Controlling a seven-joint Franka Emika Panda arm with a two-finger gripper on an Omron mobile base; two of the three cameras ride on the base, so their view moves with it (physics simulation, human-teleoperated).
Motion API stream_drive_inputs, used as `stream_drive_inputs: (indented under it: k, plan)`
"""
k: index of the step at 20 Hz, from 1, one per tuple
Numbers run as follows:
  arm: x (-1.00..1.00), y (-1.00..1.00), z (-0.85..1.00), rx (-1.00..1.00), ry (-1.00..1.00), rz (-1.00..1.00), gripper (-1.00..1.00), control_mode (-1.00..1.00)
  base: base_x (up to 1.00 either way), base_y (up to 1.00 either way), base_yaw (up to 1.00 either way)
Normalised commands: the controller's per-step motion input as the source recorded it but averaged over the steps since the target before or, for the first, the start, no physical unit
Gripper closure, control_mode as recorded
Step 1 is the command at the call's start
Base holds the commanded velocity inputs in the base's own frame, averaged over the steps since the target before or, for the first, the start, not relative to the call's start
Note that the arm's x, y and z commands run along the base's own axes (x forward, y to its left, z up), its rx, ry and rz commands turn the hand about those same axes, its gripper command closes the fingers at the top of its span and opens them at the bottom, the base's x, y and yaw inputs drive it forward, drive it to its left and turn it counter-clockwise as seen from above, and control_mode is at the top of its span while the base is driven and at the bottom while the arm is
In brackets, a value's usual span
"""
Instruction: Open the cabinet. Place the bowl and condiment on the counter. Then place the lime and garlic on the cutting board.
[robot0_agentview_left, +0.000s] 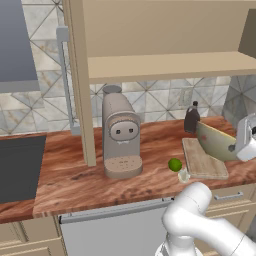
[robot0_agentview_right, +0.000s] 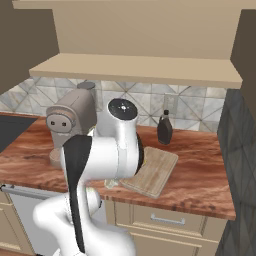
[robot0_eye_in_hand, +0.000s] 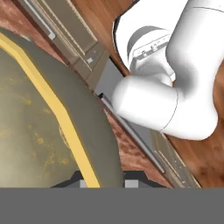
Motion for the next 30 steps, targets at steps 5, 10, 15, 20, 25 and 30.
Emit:
stream_drive_inputs:
  k: [5,10,15,20,25,30]
  plan:
    - [0.37,-0.14,-0.47,-0.22,-0.45,0.26,1.00,-1.00,0.00,0.00,0.00]
    - [0.48,-0.02,-0.35,-0.16,-0.28,0.22,1.00,-1.00,0.00,0.00,0.00]
    - [0.51,-0.22,-0.54,-0.11,-0.22,0.31,1.00,-1.00,0.00,0.00,0.00]
    - [0.52,-0.14,-0.40,-0.11,-0.16,0.29,1.00,-1.00,0.00,0.00,0.00]
    - [0.48,-0.05,-0.35,-0.16,-0.16,0.27,1.00,-1.00,0.00,0.00,0.00]
    - [0.47,-0.06,-0.31,-0.21,-0.15,0.26,1.00,-1.00,0.00,0.00,0.00]
